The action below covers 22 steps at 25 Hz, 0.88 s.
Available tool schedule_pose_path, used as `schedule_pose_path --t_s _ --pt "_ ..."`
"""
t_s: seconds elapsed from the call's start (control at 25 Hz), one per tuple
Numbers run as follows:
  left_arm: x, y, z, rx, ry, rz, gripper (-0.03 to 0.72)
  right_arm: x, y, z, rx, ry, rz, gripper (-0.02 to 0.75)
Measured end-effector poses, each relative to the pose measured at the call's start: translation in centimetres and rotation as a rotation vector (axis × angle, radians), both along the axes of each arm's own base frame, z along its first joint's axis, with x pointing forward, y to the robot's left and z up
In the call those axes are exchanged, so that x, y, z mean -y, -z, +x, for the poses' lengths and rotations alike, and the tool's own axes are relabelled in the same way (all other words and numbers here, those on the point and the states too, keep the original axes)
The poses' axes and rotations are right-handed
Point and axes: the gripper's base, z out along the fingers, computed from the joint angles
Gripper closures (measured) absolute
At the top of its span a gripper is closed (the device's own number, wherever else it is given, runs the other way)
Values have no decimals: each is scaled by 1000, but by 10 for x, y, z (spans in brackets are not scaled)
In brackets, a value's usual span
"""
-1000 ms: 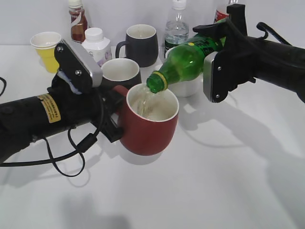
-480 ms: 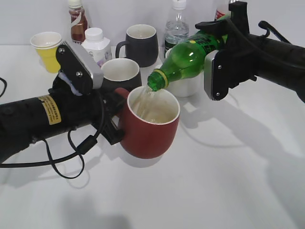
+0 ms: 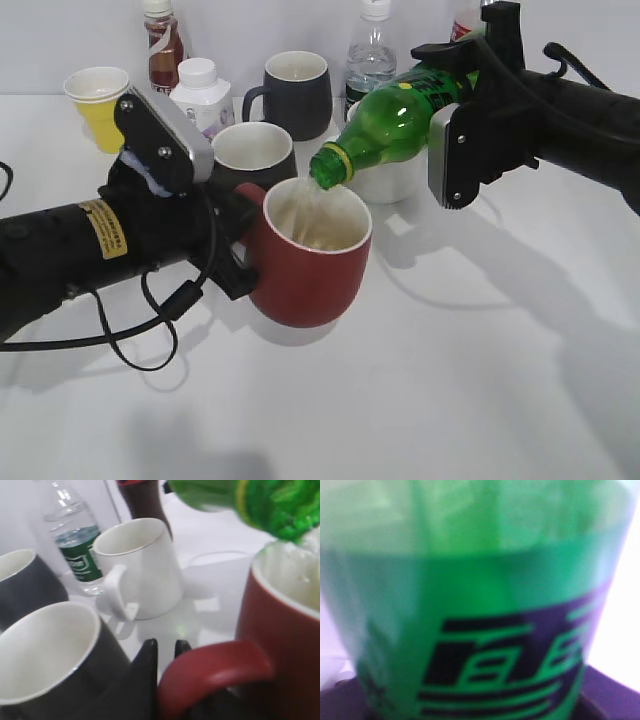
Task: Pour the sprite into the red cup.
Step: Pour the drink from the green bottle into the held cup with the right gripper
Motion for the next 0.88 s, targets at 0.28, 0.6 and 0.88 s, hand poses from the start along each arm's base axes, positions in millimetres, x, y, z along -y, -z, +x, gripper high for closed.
schedule_pose_path --t_s 0.28,0.6,0.88 --pt "0 0 1 -4 -10 -6 613 0 0 0 1 0 2 309" --pt "0 0 1 -4 -10 -6 613 0 0 0 3 0 2 309" --pt "-1 0 0 -4 -10 -5 613 0 -1 0 23 -4 -14 309"
